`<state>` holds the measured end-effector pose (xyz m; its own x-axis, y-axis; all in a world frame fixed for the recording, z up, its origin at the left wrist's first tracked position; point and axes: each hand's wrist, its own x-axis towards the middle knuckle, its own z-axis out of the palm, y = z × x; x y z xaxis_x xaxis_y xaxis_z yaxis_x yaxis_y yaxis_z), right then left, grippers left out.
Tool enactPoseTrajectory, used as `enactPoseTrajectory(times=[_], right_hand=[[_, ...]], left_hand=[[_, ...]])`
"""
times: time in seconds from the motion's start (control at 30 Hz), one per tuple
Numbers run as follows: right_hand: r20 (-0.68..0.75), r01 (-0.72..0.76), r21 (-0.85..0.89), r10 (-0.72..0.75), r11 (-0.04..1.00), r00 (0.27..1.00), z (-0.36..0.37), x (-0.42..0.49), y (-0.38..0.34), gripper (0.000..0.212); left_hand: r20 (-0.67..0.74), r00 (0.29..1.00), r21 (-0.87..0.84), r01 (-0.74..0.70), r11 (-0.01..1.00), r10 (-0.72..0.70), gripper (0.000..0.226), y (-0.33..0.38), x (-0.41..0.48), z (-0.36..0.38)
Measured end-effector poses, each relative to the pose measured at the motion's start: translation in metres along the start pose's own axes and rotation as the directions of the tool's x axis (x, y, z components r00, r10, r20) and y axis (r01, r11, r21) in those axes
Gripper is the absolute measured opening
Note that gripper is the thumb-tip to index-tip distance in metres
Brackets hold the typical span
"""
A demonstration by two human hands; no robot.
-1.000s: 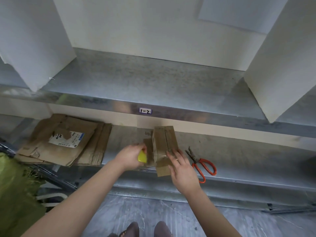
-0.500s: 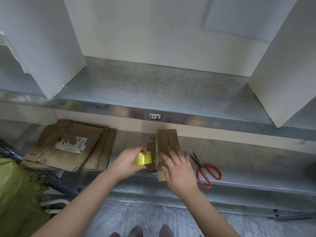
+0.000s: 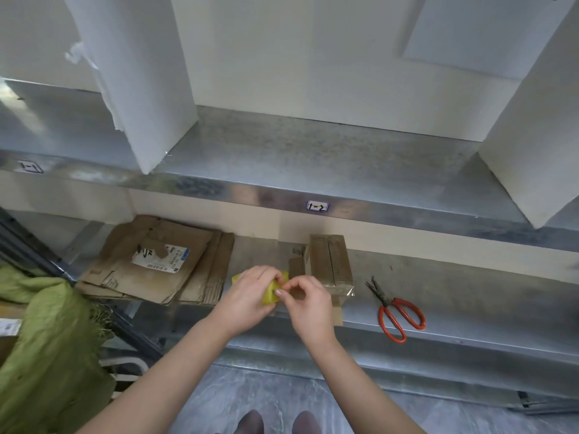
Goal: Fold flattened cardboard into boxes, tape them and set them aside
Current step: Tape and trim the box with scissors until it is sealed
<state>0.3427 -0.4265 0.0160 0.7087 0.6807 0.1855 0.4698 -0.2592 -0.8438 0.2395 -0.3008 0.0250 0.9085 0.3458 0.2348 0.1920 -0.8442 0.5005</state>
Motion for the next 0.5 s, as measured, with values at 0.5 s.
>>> enactPoseTrajectory(times=[0.5], right_hand=[[0.07,-0.099,0.052,0.095,0.994,0.993,0.036,-0.009,0.013,0.02]], left_hand=[[0.19,0.969,-0.053,0.171,0.984,-0.158,0.073,-0.056,-0.029,-0.012]])
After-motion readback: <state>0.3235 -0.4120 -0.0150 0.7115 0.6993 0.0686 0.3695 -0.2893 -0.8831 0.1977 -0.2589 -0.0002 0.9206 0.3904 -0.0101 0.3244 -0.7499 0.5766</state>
